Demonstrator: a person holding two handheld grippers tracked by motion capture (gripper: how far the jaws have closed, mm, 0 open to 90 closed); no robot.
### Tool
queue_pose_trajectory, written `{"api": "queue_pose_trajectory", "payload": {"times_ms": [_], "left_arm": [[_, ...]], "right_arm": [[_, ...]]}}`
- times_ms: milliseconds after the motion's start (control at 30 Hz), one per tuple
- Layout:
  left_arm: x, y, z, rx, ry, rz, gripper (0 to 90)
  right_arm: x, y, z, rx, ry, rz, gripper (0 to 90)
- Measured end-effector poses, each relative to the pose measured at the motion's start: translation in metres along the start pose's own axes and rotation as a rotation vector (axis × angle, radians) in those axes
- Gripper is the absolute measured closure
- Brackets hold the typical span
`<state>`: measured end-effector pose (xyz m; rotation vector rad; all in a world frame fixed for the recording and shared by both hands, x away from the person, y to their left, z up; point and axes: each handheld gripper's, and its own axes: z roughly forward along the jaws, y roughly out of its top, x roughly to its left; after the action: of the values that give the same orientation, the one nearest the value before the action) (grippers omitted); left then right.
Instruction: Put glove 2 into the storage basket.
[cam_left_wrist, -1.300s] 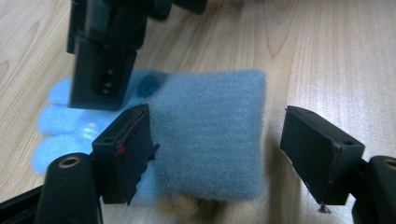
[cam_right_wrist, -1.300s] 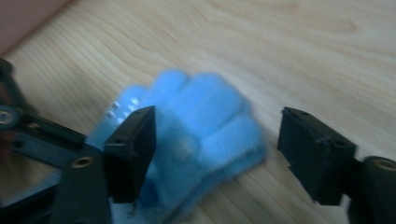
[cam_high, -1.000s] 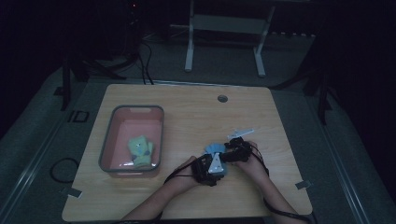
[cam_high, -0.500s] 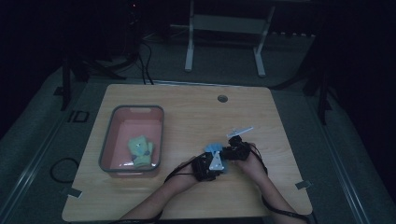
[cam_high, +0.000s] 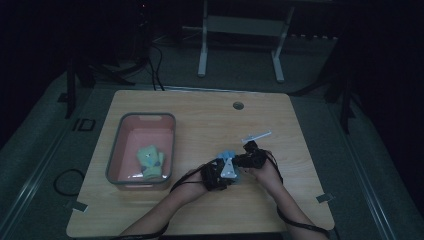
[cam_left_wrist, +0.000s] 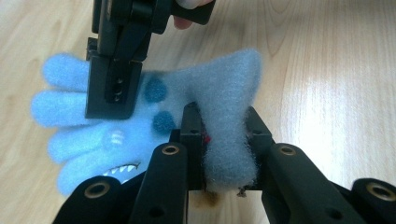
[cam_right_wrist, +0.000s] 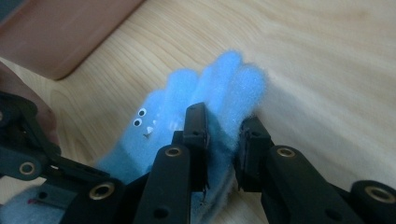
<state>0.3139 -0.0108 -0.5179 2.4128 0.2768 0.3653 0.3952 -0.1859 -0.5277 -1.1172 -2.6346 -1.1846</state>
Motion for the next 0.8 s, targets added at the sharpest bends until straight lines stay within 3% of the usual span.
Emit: {"api": "queue_pose_trajectory", "payload": {"times_ms": [133, 367, 800], "left_arm": [[0.004, 0.002, -0.015, 0.009, 0.013, 0.006, 76.7], [0.01, 0.004, -0.042, 0.006, 0.04, 0.008, 76.7], [0.02, 0.007, -0.076, 0.03, 0.088, 0.027, 76.6]], "right_arm": [[0.006, 0.008, -0.003, -0.022, 0.014, 0.001, 77.2], [0.024, 0.033, -0.011, -0.054, 0.029, -0.054, 77.5], [0.046, 0.063, -0.017, -0.095, 0.049, -0.104, 78.3]]}}
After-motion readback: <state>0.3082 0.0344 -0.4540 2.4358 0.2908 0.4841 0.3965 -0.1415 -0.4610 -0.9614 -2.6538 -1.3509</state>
